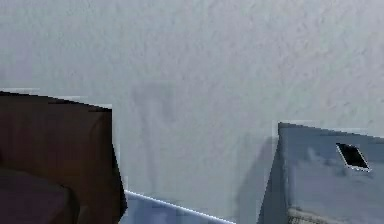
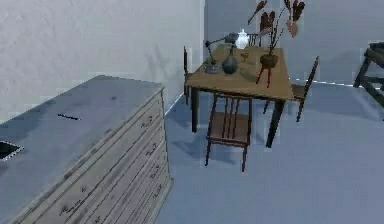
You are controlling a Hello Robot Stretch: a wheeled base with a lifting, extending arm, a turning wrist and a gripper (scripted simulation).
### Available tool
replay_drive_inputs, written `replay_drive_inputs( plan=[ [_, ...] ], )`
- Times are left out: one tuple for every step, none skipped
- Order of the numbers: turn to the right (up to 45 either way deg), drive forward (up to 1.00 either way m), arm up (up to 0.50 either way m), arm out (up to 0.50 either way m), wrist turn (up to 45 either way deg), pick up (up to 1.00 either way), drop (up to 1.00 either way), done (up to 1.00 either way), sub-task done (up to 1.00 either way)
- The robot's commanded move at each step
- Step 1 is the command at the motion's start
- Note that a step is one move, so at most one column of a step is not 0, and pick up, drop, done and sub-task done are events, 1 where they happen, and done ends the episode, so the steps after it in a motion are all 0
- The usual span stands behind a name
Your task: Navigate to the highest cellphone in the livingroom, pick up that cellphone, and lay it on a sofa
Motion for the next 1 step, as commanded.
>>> replay_drive_inputs(
  plan=[
    [-42.0,0.0,0.0,0.0,0.0,0.0,0.0,0.0,0.0]
  ],
)
